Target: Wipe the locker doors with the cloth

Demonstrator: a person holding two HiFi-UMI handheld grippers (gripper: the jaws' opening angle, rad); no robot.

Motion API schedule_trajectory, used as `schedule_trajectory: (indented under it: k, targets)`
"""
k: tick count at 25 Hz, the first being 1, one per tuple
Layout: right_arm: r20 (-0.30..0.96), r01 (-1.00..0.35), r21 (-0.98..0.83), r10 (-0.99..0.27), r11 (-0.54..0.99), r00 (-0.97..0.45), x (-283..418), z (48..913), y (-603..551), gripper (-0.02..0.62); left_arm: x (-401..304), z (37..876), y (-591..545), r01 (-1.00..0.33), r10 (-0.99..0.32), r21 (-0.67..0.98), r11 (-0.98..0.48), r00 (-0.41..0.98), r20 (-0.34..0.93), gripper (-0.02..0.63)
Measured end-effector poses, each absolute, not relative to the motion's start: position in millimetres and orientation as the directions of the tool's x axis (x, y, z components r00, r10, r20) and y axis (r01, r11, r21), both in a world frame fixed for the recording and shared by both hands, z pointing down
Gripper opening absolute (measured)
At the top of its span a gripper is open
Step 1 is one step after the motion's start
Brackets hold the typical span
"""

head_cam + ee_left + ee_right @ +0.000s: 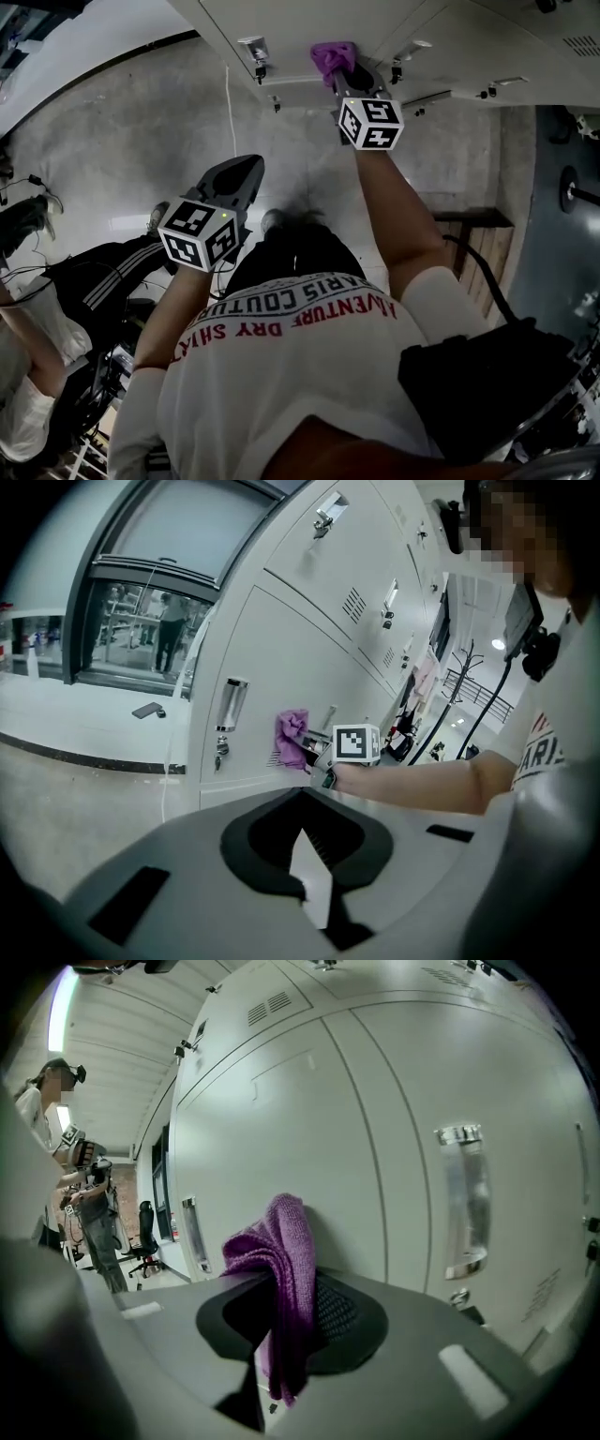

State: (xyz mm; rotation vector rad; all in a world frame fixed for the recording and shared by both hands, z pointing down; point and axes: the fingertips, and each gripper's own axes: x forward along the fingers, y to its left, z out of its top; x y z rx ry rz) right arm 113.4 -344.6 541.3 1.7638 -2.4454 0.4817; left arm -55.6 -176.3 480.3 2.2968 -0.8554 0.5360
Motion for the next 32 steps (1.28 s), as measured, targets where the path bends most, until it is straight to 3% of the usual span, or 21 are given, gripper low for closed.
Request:
schedule_trajectory:
  k: [9,17,27,32]
  targets:
    - [0.285,-0.968,-0.19,-0.934,0.166,-0.217,187.1,548.9,-335.5,0.063,-24.9,480.6,-173.4,-0.662,-0.4,0.419,-0.622,0.728,0.556,0.002]
    - [0.277,-0.959,-0.217,-0.931,0.18,-0.237,179.9,549.4,-333.0,0.061,-29.0,482.6,-180.7,-0.67,-0.416,0.427,-0.608,0.726,0.547,0.002]
    - [0.214,-0.871,-0.24,-0.852,0.428,-0.478,48.7,539.0,-294.2,0.063,-57.9,480.4,-169.8,-0.692,-0.46,0.414,-0.592,0.712,0.531,0.002]
    - [0.221,-0.819,-0.261,-0.794,0.512,-0.567,-17.6,582.5,-305.6,0.063,-84.7,520.9,-188.3,-0.705,-0.475,0.416,-0.574,0.701,0.532,0.002]
